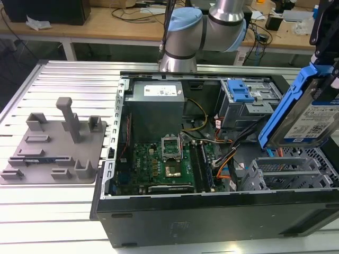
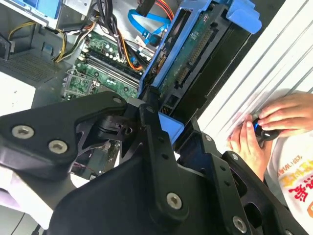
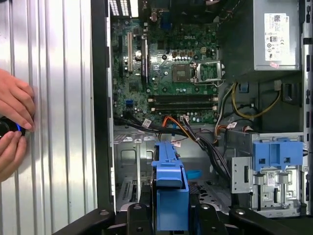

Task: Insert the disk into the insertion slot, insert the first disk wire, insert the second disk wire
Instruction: 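Insert the disk into the insertion slot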

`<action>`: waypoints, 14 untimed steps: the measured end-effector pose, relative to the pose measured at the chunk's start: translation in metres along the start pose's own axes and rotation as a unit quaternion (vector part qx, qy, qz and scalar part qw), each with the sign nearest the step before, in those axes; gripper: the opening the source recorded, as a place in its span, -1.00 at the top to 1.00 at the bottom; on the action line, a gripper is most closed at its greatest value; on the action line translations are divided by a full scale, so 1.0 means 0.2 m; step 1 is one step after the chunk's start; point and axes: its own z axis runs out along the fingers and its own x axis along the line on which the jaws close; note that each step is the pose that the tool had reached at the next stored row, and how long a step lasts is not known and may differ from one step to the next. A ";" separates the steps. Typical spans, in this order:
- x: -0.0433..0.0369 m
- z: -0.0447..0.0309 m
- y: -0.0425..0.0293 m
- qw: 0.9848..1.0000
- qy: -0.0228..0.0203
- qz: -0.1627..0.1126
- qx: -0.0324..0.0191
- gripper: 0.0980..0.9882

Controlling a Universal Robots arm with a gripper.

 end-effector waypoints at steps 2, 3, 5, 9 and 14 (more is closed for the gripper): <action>0.004 0.000 0.000 1.000 -0.001 0.000 0.000 0.40; 0.004 0.000 0.000 1.000 -0.001 0.000 0.000 0.40; 0.004 0.000 0.000 1.000 -0.001 0.000 0.000 0.40; 0.008 0.000 0.000 1.000 -0.001 0.000 0.000 0.40; 0.015 0.001 -0.002 1.000 0.000 0.000 0.000 0.40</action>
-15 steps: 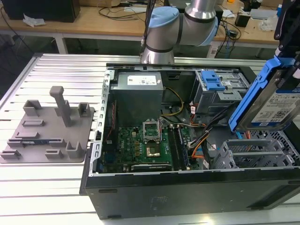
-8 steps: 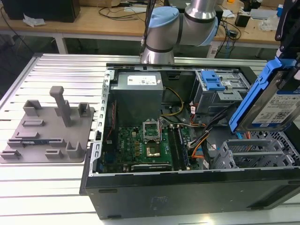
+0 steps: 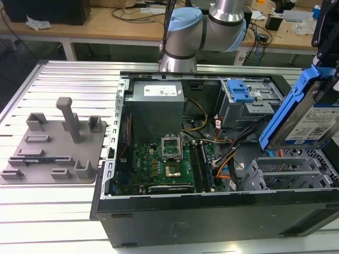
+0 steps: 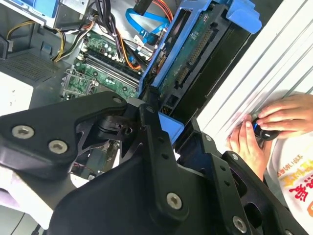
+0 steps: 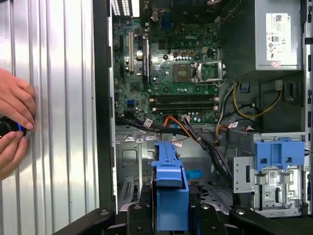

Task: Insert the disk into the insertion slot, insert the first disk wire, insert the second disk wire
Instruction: 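Insert the disk into the insertion slot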

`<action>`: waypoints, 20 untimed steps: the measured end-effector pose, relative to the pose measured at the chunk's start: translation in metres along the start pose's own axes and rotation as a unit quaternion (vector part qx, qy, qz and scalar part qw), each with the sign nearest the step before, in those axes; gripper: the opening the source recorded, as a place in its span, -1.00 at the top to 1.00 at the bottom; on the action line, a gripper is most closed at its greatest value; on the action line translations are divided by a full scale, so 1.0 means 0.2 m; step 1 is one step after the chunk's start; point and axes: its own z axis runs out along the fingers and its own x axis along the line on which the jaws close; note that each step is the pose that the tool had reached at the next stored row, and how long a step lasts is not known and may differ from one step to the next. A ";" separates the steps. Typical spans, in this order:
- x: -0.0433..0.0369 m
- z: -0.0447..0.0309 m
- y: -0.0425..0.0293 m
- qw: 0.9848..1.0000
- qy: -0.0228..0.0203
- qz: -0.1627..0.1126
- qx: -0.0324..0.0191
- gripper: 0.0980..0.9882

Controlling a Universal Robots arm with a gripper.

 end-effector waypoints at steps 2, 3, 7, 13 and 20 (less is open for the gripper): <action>0.004 0.002 -0.001 1.000 0.000 0.000 0.000 0.40; 0.007 0.003 -0.002 1.000 0.000 0.000 0.000 0.40; 0.013 0.009 -0.003 1.000 0.000 0.000 0.000 0.40; 0.026 0.019 -0.009 1.000 0.000 0.000 0.000 0.40; 0.035 0.030 -0.017 1.000 0.000 0.000 0.000 0.40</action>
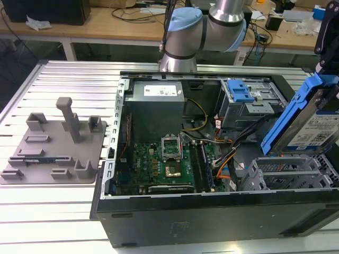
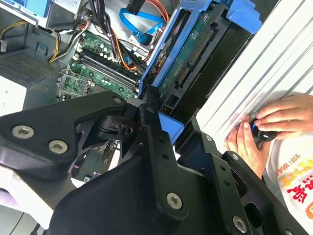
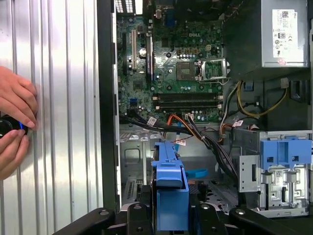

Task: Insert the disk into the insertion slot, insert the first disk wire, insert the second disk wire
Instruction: 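Insert the disk into the insertion slot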

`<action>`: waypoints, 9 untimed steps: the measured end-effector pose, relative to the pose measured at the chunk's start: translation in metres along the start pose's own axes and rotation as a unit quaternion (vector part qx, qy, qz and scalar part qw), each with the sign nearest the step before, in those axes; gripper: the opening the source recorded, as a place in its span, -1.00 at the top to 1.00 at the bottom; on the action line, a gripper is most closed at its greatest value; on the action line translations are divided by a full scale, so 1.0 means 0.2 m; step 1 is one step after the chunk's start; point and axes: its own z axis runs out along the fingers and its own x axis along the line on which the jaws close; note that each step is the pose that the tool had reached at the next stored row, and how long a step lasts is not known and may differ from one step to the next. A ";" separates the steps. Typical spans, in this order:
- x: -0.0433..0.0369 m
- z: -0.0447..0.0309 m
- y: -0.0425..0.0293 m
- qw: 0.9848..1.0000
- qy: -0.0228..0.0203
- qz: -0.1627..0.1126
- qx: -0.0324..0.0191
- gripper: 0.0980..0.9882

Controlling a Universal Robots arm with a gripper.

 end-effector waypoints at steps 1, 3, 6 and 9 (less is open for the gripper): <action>0.001 0.004 -0.001 1.000 0.000 0.000 0.000 0.40; 0.003 0.011 -0.001 1.000 0.000 0.000 0.000 0.40; 0.006 0.020 -0.003 1.000 0.000 0.000 0.000 0.40; 0.008 0.028 -0.004 1.000 0.000 0.000 0.000 0.40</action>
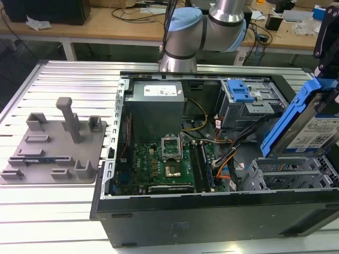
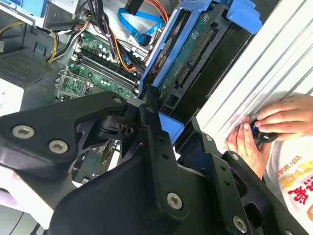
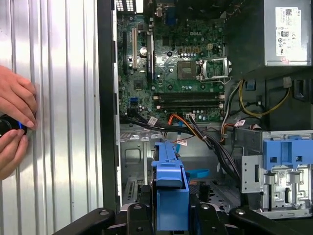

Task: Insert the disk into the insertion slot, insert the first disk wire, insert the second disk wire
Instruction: 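Insert the disk into the insertion slot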

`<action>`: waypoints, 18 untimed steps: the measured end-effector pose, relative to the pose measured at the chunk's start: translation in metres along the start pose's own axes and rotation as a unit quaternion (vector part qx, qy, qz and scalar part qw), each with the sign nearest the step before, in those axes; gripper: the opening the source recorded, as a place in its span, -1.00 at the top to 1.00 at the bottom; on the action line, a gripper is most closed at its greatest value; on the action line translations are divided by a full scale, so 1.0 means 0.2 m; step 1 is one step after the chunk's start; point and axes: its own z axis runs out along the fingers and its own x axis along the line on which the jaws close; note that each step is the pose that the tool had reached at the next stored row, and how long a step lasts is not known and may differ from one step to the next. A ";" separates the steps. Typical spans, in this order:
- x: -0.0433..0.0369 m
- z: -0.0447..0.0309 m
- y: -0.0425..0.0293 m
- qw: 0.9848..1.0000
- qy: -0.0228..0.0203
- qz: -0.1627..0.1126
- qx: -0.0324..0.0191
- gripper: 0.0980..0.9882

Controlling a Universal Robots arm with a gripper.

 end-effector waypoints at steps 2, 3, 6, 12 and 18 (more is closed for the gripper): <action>0.003 0.009 -0.002 1.000 0.000 0.000 0.000 0.40; 0.003 0.012 -0.002 1.000 0.000 0.000 0.000 0.40; 0.004 0.028 -0.004 1.000 0.000 0.000 0.000 0.40; 0.006 0.057 -0.006 1.000 0.000 0.000 0.000 0.40; 0.010 0.080 -0.006 1.000 0.000 0.000 0.000 0.40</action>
